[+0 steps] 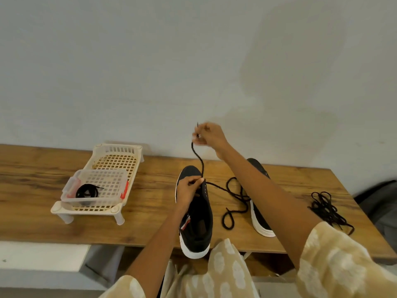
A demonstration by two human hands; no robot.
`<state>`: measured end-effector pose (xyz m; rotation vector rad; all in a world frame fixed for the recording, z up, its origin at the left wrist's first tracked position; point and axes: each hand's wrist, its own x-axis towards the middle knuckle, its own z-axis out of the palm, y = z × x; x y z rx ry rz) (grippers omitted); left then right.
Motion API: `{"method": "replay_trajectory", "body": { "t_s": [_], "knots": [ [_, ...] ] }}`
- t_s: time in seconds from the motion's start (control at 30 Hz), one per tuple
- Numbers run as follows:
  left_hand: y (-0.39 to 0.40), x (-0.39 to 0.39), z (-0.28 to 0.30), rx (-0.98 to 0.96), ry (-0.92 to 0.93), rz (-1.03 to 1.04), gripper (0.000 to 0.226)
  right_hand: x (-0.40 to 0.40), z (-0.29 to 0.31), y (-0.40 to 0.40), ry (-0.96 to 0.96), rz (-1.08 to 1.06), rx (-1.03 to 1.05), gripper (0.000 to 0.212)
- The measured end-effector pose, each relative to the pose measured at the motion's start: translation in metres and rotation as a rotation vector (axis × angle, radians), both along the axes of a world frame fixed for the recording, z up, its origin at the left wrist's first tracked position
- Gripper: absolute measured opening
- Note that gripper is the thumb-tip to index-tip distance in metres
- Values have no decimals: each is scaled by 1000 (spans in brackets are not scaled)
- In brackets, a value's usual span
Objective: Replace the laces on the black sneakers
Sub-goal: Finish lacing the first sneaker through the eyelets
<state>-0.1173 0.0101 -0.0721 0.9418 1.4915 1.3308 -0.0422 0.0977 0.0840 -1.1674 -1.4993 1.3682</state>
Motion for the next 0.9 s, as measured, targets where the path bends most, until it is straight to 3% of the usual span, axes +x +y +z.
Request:
{"method": "replay_trajectory", "body": {
  "t_s": [0.1, 0.17, 0.23, 0.33, 0.5, 0.6, 0.73, 0.9],
  "knots": [
    [-1, -2, 2, -38, -233, 65, 14, 24, -44, -14, -652, 144, 71, 13],
    [-2, -7, 2, -20, -368, 73, 17, 33, -73, -25, -874, 265, 70, 23],
    [-2, -11, 1, 7, -442, 58, 19, 34, -92, -36, -830, 318, 17, 31],
    [-5, -13, 1, 46, -512, 37, 11, 27, -96, -44, -822, 310, 122, 29],
    [-5, -13, -1, 58, -519, 38, 11, 17, -89, -41, -1015, 348, 245, 24],
    [-4, -13, -3, 50, -486, 56, 17, 11, -87, -44, -1140, 324, 357, 32],
    [-4, -14, -5, 49, -331, -18, 24, 7, -81, -44, -1070, 202, 394, 39],
    [-4, -13, -5, -1, -72, -157, 21, -14, -11, -22, -535, -43, 351, 29]
  ]
}}
